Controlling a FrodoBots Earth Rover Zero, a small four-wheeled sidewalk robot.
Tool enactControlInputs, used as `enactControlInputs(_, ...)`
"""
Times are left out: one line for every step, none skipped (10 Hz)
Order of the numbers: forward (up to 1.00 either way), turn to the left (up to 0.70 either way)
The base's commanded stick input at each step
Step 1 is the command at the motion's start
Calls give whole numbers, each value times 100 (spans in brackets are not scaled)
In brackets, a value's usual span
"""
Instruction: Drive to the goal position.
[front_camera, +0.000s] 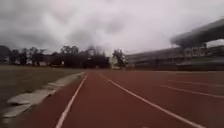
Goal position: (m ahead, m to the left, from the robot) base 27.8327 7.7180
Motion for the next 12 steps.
enactControlInputs(100, 0)
enactControlInputs(100, 0)
enactControlInputs(100, 0)
enactControlInputs(100, 0)
enactControlInputs(100, 0)
enactControlInputs(100, 0)
enactControlInputs(100, 0)
enactControlInputs(100, 0)
enactControlInputs(100, 0)
enactControlInputs(100, 22)
enactControlInputs(100, 38)
enactControlInputs(100, 26)
